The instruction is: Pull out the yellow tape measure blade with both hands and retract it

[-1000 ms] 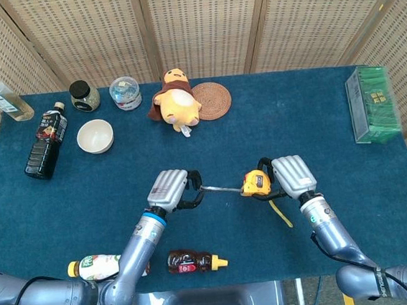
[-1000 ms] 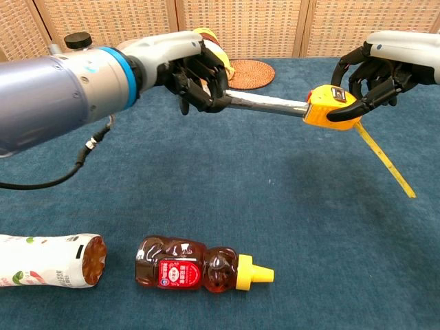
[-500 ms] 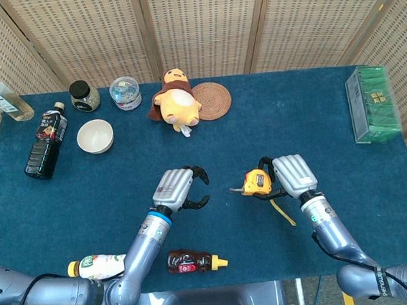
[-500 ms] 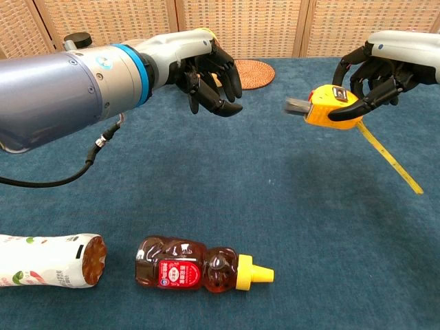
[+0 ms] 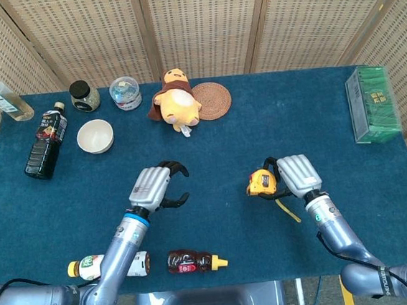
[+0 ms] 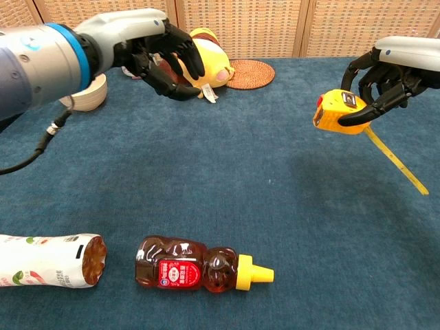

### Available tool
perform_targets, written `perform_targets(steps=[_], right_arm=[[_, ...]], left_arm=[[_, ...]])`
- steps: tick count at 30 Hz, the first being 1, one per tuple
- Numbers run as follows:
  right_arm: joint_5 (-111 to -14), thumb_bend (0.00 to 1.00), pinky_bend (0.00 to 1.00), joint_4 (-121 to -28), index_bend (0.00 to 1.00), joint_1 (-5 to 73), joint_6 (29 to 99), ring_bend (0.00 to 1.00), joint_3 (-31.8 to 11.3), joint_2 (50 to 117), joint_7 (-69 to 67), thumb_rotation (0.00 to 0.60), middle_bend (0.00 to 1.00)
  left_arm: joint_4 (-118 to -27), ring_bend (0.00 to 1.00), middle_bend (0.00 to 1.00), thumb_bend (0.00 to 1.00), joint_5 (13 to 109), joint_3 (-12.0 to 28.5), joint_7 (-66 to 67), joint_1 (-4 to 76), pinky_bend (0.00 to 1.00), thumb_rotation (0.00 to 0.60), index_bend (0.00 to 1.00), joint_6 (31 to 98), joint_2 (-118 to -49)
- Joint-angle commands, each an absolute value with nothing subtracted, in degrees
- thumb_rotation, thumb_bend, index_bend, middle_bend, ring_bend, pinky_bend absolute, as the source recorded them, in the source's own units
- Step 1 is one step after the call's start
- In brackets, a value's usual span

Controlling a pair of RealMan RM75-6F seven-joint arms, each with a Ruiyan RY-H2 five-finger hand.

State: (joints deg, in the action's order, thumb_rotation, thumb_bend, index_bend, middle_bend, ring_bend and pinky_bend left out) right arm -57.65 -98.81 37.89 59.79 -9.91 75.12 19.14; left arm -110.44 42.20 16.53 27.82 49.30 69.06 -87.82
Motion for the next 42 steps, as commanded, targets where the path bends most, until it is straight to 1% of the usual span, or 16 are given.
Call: perform_targets(steps=[1,3,6,11,17,22,27,32,35,37,42], right_arm=[[-58.1,0.25,0.64,-98.2,0.59,37.7,59.5,0.71,-9.5,75.1,18.9,0.377,0.63],[-58.4,0.25,0.64,-97.4,0.59,37.6,59.3,0.71,-9.1,75.2,18.8,0.377,0.63],[-59.4,0.25,0.63,-95.4,0.59,37.1,58.9,0.71,-8.1,75.6,18.2,0.378,0.63],[-61.3,0.25,0.62,-90.3,0.59,36.2,58.5,0.7,-6.3,77.6,17.4,0.375,0.63],[-61.7,0.25,0.61,-84.7,0.59,35.8,57.0,0.68,-5.6,80.3,16.3,0.377,0.63],[-61.0,0.25,0.6,-80.6,0.58,35.8,55.2,0.66,-5.2,82.6,16.3,0.376,0.62],[-60.1,0.25,0.57,-77.8,0.55,36.0,53.5,0.62,-5.0,84.2,16.9,0.378,0.58],[-58.1,0.27,0.48,-78.7,0.39,36.3,51.6,0.47,-5.2,83.5,18.5,0.375,0.45],[-57.4,0.27,0.37,-79.8,0.27,36.4,51.6,0.37,-5.4,83.0,19.1,0.375,0.35],[-57.2,0.27,0.35,-80.9,0.22,36.4,51.9,0.35,-5.7,82.4,19.6,0.378,0.32],[-57.5,0.27,0.34,-83.9,0.15,36.2,53.4,0.33,-6.5,80.5,20.3,0.378,0.29]], left_arm=[[-113.5,0.23,0.32,0.29,44.6,14.8,26.3,46.4,0.41,0.562,0.36,71.0,-84.1],[-114.8,0.23,0.32,0.29,45.9,14.0,25.4,44.9,0.41,0.557,0.36,71.7,-82.2],[-117.0,0.23,0.32,0.29,48.8,11.8,24.0,42.0,0.41,0.564,0.36,73.0,-78.9],[-119.9,0.23,0.32,0.29,54.9,6.6,21.4,36.5,0.41,0.559,0.36,75.5,-74.2],[-122.0,0.23,0.32,0.28,61.1,1.0,18.5,29.9,0.41,0.552,0.36,79.0,-69.0],[-122.3,0.23,0.32,0.28,64.1,-1.0,15.2,25.4,0.41,0.549,0.36,81.8,-65.8],[-121.7,0.23,0.32,0.28,64.9,-1.7,12.9,22.5,0.41,0.555,0.36,82.7,-63.9],[-121.2,0.23,0.32,0.27,65.2,-1.5,11.5,20.6,0.41,0.553,0.36,82.9,-62.4],[-121.0,0.23,0.32,0.27,65.5,-1.1,11.0,19.9,0.41,0.552,0.36,83.0,-62.2],[-120.9,0.23,0.32,0.27,65.7,-0.7,10.8,19.4,0.41,0.554,0.36,83.0,-62.0],[-120.7,0.23,0.32,0.27,66.0,0.0,10.3,18.4,0.41,0.551,0.36,82.8,-61.7]])
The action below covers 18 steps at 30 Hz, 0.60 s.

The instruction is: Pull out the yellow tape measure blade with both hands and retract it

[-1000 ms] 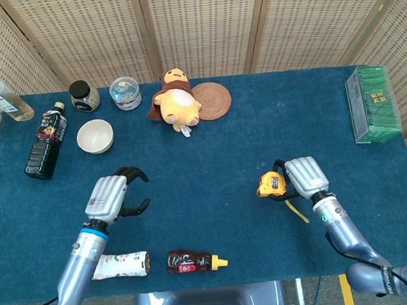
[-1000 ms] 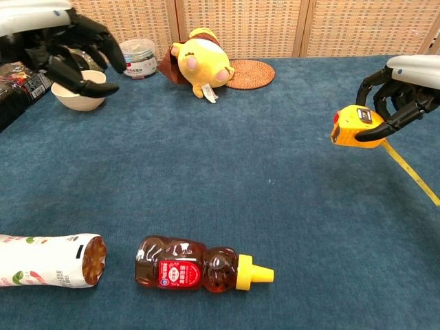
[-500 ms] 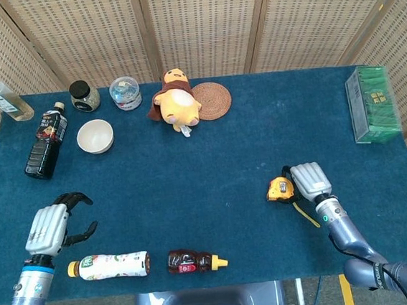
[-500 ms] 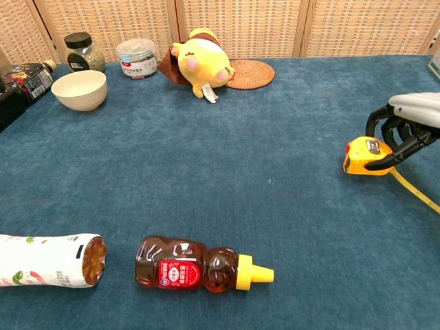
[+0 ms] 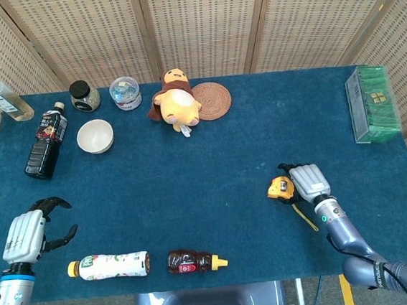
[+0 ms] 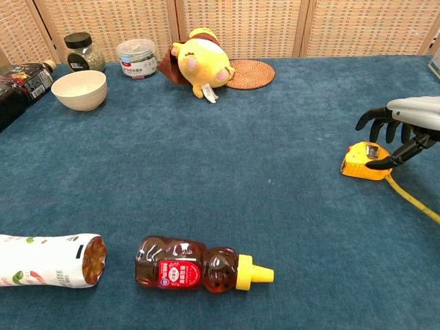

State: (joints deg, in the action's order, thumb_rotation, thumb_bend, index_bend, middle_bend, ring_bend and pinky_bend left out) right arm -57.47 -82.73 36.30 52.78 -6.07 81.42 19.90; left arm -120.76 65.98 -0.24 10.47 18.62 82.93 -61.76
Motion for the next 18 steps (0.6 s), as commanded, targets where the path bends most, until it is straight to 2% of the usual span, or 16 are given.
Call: perform_targets(steps=[1,6,8,13,18], right_arm=[[-57.5,0.27,0.34,-84.4,0.15,36.2,53.6,0.33,-6.6,80.2,20.4,0.379,0.29],[-58.1,0.27,0.33,-87.4,0.15,35.9,54.9,0.32,-7.0,78.4,20.5,0.378,0.29],[-58.8,0.27,0.35,-88.9,0.19,35.1,57.1,0.34,-7.6,77.8,20.1,0.378,0.31],[-60.4,0.26,0.49,-90.9,0.38,32.9,62.1,0.47,-8.6,76.9,18.2,0.376,0.44],[-62.2,0.26,0.61,-91.3,0.55,29.2,68.2,0.62,-7.4,75.9,19.0,0.379,0.56]], left_arm=[[-120.6,0.23,0.32,0.27,66.0,0.2,10.2,18.2,0.41,0.554,0.36,82.7,-61.6],[-120.6,0.23,0.32,0.27,66.0,0.8,10.0,17.2,0.41,0.553,0.36,82.7,-61.2],[-120.3,0.23,0.32,0.27,66.0,1.1,10.3,16.5,0.41,0.549,0.36,83.8,-61.2],[-119.5,0.23,0.32,0.28,66.6,1.5,11.3,14.2,0.41,0.555,0.42,86.8,-61.5],[-115.4,0.31,0.38,0.28,68.7,1.3,12.6,11.2,0.44,0.553,0.56,91.3,-63.4]])
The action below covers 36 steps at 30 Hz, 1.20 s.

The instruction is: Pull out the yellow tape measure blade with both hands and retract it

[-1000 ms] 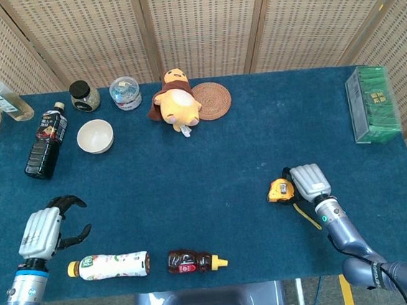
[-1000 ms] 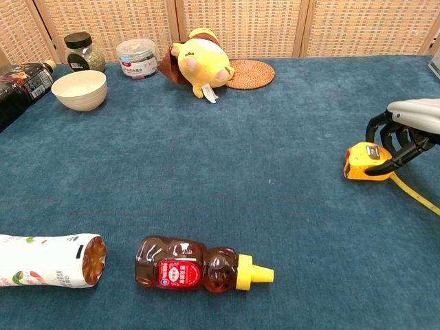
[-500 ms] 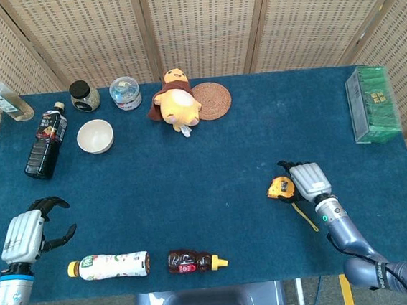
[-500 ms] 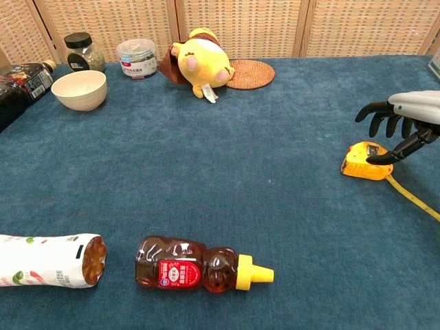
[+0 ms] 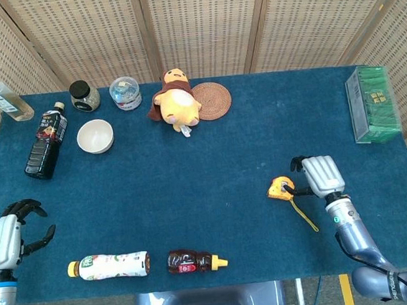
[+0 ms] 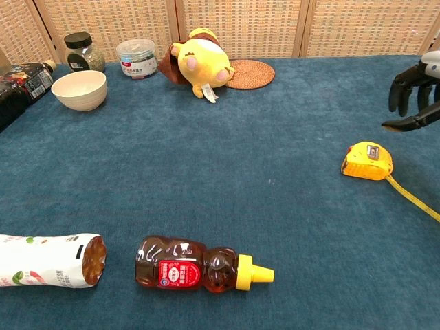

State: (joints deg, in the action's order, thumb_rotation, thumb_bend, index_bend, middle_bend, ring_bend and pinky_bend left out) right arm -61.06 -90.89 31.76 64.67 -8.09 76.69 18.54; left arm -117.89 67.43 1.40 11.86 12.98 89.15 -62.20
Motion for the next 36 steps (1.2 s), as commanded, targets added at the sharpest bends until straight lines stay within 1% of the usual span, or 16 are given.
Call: perform_targets(steps=[1,6,12,16,24,30,36], right_arm=[[-62.4,0.26,0.62,-91.4,0.57,28.8,68.8,0.64,-7.3,75.7,19.0,0.38,0.58],[-63.5,0.28,0.67,-92.4,0.62,24.2,73.8,0.72,-5.5,73.6,19.1,0.38,0.65],[-65.5,0.29,0.7,-93.6,0.67,19.3,78.5,0.75,-2.7,72.1,19.4,0.389,0.69],[-67.3,0.29,0.71,-94.2,0.68,16.1,81.5,0.75,-1.6,71.5,17.8,0.389,0.69],[-70.4,0.29,0.71,-95.4,0.68,10.5,87.5,0.76,-0.1,69.8,15.7,0.39,0.7],[-72.2,0.29,0.71,-95.9,0.68,9.0,88.7,0.76,-0.5,68.5,14.9,0.39,0.7],[-72.9,0.29,0.71,-95.7,0.68,8.6,87.7,0.75,-1.7,68.4,14.0,0.39,0.7]], left_arm=[[-114.9,0.32,0.4,0.28,68.9,1.3,12.7,10.9,0.45,0.555,0.57,91.7,-63.7],[-111.4,0.38,0.46,0.29,71.1,0.1,12.2,8.2,0.48,0.558,0.6,93.1,-64.8],[-107.0,0.46,0.55,0.3,74.5,-1.2,13.0,5.2,0.52,0.559,0.67,96.0,-68.1],[-106.6,0.46,0.55,0.3,76.2,-1.9,13.4,3.3,0.52,0.558,0.69,97.4,-69.0],[-108.9,0.46,0.55,0.3,78.4,-3.1,14.6,0.3,0.52,0.562,0.69,99.0,-67.9],[-110.6,0.46,0.55,0.3,77.4,-2.4,14.6,-0.5,0.52,0.555,0.69,98.2,-67.1],[-113.1,0.46,0.55,0.3,74.7,-1.4,13.4,-0.7,0.52,0.561,0.69,95.5,-65.5]])
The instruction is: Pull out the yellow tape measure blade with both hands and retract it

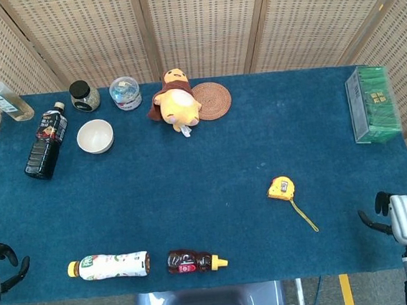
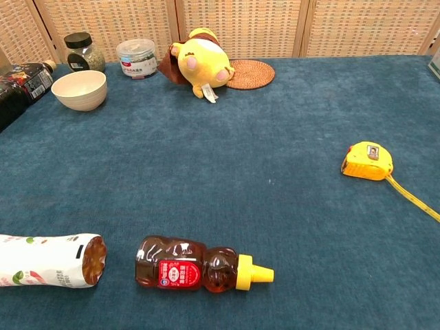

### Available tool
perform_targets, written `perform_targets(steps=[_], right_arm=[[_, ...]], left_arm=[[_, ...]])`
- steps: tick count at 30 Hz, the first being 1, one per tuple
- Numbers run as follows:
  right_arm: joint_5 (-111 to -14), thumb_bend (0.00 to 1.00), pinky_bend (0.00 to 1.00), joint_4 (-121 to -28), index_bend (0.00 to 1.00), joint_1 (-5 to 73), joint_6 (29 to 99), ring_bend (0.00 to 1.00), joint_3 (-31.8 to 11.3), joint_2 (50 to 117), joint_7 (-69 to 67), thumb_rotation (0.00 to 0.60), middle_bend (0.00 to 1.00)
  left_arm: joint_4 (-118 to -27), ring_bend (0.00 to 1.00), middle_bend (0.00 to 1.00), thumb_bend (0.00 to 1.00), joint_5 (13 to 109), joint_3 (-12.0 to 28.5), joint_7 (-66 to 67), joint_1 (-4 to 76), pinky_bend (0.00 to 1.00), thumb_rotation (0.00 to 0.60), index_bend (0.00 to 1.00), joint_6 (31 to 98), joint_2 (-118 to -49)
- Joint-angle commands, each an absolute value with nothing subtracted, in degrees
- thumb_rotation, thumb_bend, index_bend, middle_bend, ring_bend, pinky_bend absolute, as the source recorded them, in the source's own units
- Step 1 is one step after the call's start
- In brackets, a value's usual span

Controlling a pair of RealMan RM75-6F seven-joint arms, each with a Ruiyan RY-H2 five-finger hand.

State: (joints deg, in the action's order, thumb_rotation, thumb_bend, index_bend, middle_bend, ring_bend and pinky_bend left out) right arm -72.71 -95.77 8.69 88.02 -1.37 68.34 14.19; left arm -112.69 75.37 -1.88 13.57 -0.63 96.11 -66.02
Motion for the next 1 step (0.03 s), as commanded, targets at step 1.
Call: perform_targets(steps=[1], right_arm=[[-72.9,0.29,0.71,-95.7,0.68,8.6,87.5,0.76,-1.8,68.4,14.1,0.39,0.7]], left_arm=[[-113.1,0.46,0.55,0.3,74.6,-1.3,13.4,-0.8,0.52,0.56,0.69,95.3,-65.5]])
